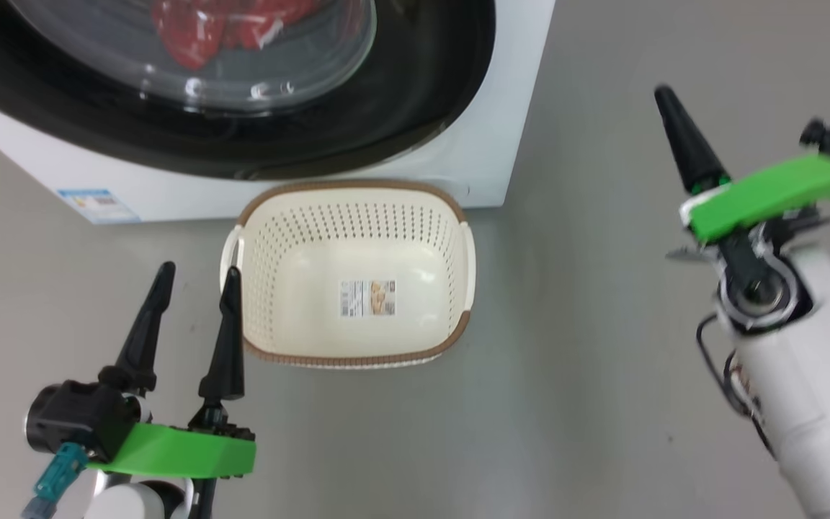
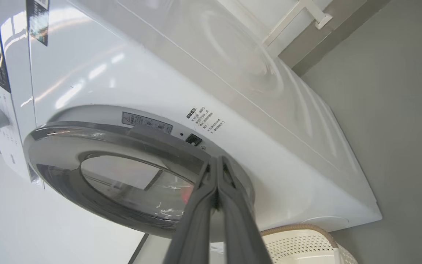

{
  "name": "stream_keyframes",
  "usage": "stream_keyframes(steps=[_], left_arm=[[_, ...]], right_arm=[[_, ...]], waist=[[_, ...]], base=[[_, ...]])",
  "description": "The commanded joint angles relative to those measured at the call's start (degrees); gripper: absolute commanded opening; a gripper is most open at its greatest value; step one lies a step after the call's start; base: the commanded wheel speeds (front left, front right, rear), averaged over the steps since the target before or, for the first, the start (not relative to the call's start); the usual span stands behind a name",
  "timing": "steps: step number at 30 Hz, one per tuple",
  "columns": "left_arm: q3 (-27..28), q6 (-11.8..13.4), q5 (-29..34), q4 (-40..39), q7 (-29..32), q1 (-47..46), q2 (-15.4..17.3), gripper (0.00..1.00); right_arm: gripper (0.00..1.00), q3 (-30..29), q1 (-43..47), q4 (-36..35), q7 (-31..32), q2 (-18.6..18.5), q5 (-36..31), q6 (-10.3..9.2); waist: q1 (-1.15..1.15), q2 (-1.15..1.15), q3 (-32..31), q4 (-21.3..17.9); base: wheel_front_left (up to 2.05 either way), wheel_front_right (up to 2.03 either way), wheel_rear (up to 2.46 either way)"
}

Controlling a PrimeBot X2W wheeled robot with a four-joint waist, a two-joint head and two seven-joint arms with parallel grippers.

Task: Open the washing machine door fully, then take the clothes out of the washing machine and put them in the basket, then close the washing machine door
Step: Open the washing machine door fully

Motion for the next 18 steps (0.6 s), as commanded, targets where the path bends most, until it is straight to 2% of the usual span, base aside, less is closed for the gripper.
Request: stream_keyframes(steps=[1, 5, 11, 18], left_arm=[[1.9, 0.2, -0.3, -1.8, -0.4, -1.4, 1.0, 1.0], [2.1, 0.1, -0.7, -2.6, -0.4, -2.1, 1.0, 1.0], [1.7, -0.1, -0.5, -3.6, -0.4, -3.4, 1.0, 1.0], [1.6, -0.2, -0.7, -4.3, -0.4, -5.2, 1.0, 1.0]], right_arm=[[0.0, 0.7, -1.7, -1.2, 1.3, -0.1, 2.0, 0.02], [0.0, -0.1, -5.6, -1.0, 7.9, -0.8, 9.4, 0.02], [0.0, -1.0, -12.4, -0.9, 17.3, -1.5, 17.0, 0.02], [0.0, -1.1, -20.3, 1.4, 24.7, -0.9, 21.1, 0.02]], waist=[[0.0, 0.0, 2.1, 1.0], [0.0, 0.0, 4.5, 2.0], [0.0, 0.0, 8.2, 3.1], [0.0, 0.0, 12.0, 3.9]], base=[[0.0, 0.0, 0.0], [0.0, 0.0, 0.0], [0.0, 0.0, 0.0], [0.0, 0.0, 0.0]])
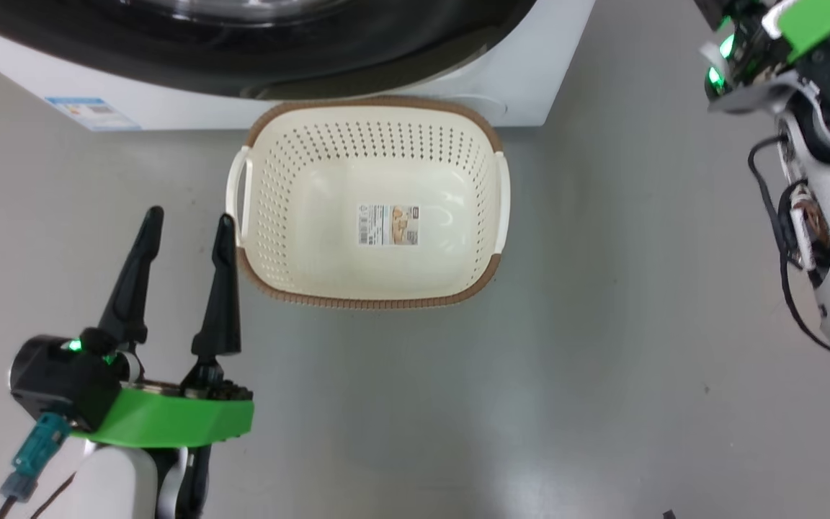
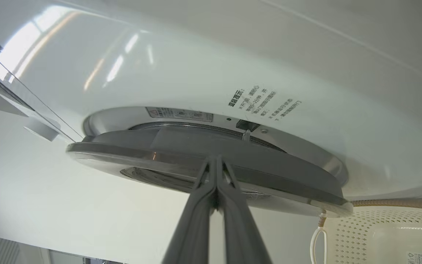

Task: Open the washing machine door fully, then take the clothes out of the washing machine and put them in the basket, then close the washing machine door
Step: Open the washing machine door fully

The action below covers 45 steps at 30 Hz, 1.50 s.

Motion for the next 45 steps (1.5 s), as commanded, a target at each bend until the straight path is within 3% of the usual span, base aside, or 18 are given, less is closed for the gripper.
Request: stream_keyframes(steps=[1, 23, 33, 45], left_arm=[[1.8, -0.2, -0.6, -1.6, -0.4, -0.9, 1.1, 1.0], [0.3, -0.3, -1.5, -1.0, -0.4, -2.9, 1.1, 1.0], [-0.3, -0.3, -1.3, -0.8, -0.4, -3.3, 1.1, 1.0], [-0.3, -0.3, -0.9, 0.1, -0.4, -2.9, 1.1, 1.0]], right_arm=[[0.0, 0.7, -1.6, -1.0, 0.8, 1.0, 0.4, 0.02], [0.0, 0.5, -11.7, 2.7, 6.8, 1.3, 0.1, 0.02], [0.0, 0.9, -14.1, 4.6, 8.1, 1.3, -1.0, 0.02], [0.0, 2.7, -13.2, 5.6, 14.5, 1.8, -0.5, 0.02]], waist=[[0.0, 0.0, 2.0, 0.9], [0.0, 0.0, 6.1, 3.8], [0.0, 0.0, 7.0, 4.7], [0.0, 0.0, 5.4, 4.3]], base=[[0.0, 0.0, 0.0], [0.0, 0.0, 0.0], [0.0, 0.0, 0.0], [0.0, 0.0, 0.0]])
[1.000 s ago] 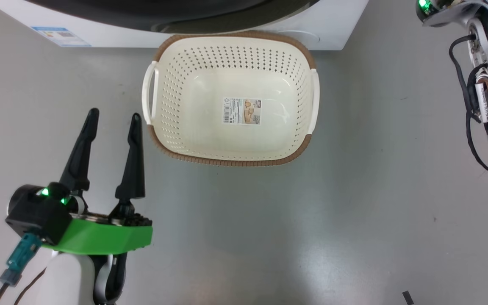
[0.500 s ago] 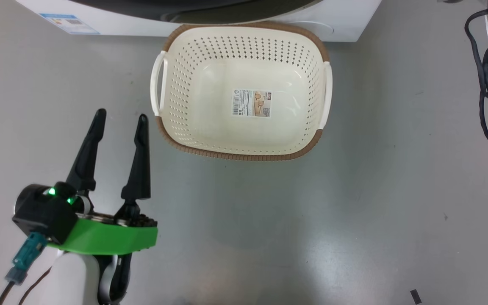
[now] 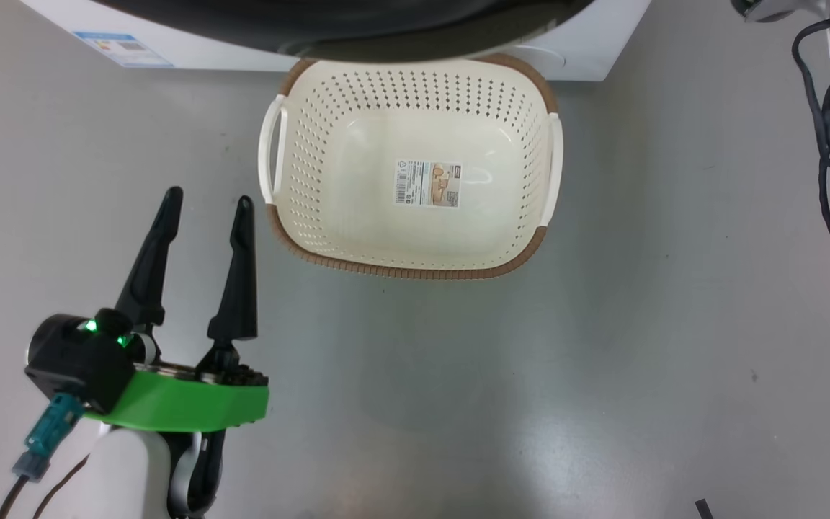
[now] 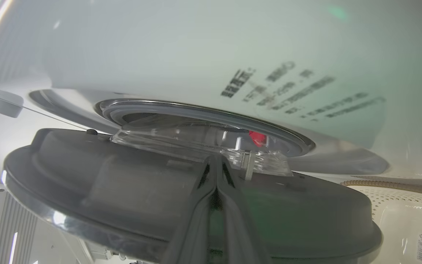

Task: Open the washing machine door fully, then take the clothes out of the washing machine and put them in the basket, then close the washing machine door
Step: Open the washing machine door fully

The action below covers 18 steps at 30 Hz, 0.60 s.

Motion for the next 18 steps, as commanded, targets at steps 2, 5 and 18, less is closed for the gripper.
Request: stream_keyframes(steps=[2, 5, 18], left_arm=[[1.8, -0.3, 0.6, -0.9, -0.4, 0.1, 1.4, 1.0], [1.8, -0.3, 0.7, -0.9, -0.4, 0.0, 1.4, 1.0], [2.7, -0.3, 1.2, -0.5, -0.4, 0.1, 1.4, 1.0]], right_arm=[[0.0, 1.3, 0.8, -2.5, 1.8, 2.2, -0.1, 0.45], [0.0, 1.6, 1.3, -2.8, 2.6, 2.3, -0.3, 0.45], [0.0, 4.3, 4.0, -3.3, 7.1, 2.6, -1.2, 0.45]], waist=[[0.0, 0.0, -0.7, -0.4], [0.0, 0.0, -1.1, -0.7], [0.0, 0.0, -3.0, -1.9]], base=[[0.0, 0.0, 0.0], [0.0, 0.0, 0.0], [0.0, 0.0, 0.0]])
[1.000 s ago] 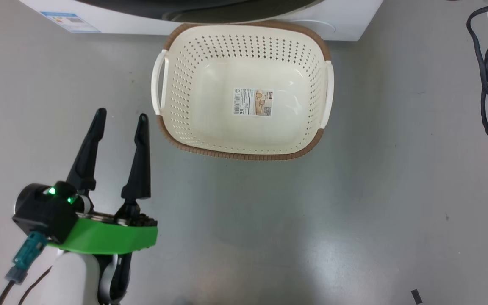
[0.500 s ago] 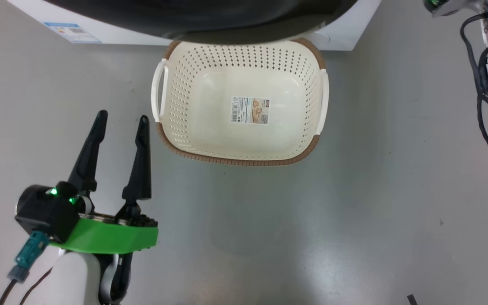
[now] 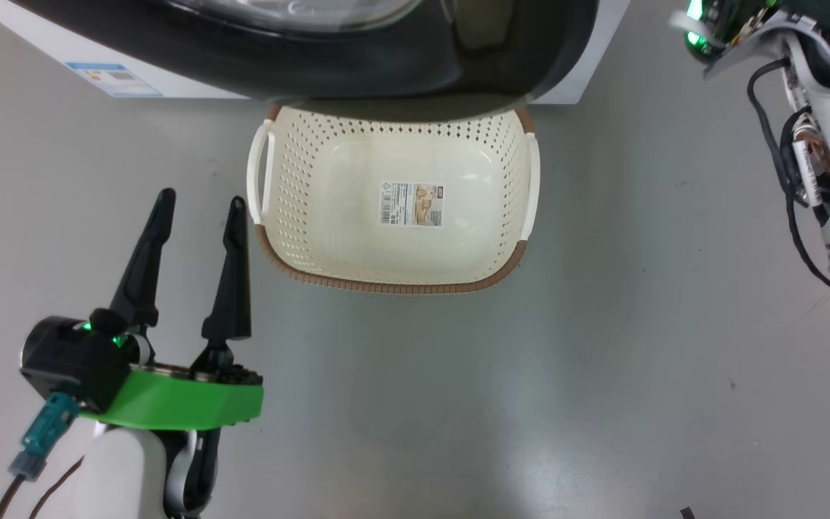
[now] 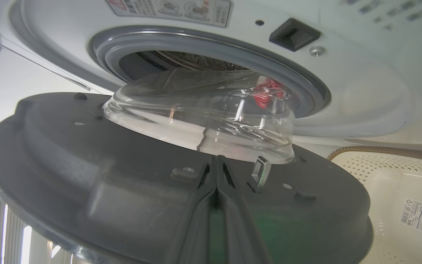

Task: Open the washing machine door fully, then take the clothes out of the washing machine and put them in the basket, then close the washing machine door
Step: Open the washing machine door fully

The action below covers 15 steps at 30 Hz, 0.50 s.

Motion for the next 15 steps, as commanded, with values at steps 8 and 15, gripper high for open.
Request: stream_keyframes(steps=[8, 15], left_arm=[[2.4, -0.3, 0.7, -0.7, -0.4, 0.4, 1.4, 1.0], [2.8, -0.3, 0.7, -0.5, -0.4, 1.0, 1.4, 1.0]], right_arm=[[0.0, 1.7, 3.4, -1.8, 2.9, 2.4, -0.6, 0.44], [0.0, 1.4, 5.0, -1.5, 0.5, 2.3, -1.9, 0.44]], waist=[[0.0, 0.0, -2.0, -0.5], [0.0, 0.0, -3.4, -0.7]], base=[[0.0, 0.0, 0.0], [0.0, 0.0, 0.0]])
